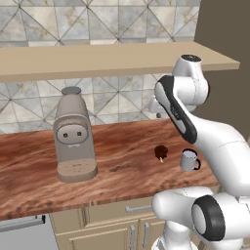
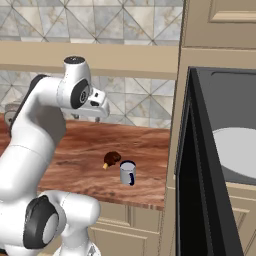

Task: Pick the mug from the counter and place it inside the microwave. Then close the microwave.

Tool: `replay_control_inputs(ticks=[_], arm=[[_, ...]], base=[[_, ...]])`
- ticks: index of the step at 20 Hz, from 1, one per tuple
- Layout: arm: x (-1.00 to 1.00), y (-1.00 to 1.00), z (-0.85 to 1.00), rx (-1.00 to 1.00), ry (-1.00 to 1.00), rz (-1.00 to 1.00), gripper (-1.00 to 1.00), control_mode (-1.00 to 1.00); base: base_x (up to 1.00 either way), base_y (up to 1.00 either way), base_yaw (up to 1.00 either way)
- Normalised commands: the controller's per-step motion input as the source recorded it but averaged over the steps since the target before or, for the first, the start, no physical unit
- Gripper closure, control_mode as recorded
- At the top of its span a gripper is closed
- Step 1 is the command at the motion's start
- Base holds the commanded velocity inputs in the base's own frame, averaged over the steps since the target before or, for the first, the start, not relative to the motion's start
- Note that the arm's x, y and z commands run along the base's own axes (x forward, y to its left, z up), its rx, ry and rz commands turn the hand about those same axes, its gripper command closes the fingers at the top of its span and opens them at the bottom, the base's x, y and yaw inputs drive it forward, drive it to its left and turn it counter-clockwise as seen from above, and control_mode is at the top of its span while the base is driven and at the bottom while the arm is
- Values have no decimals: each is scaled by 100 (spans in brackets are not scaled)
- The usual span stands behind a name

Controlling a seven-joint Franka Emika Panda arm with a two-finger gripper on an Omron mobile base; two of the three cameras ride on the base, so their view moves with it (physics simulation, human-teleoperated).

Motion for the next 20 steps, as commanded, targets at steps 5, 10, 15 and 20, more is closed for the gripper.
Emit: replay_control_inputs(ticks=[5, 10, 15, 20], arm=[[-9, -54, -56, 0, 4, -1, -100, -100], [-30, -50, -40, -1, 5, 8, -100, -100], [-29, -27, -26, -5, 6, 10, -100, -100], [-9, -24, -11, -13, 10, 9, -100, -100]], base=[[0, 0, 0], [0, 0, 0], [0, 0, 0], [0, 0, 0]])
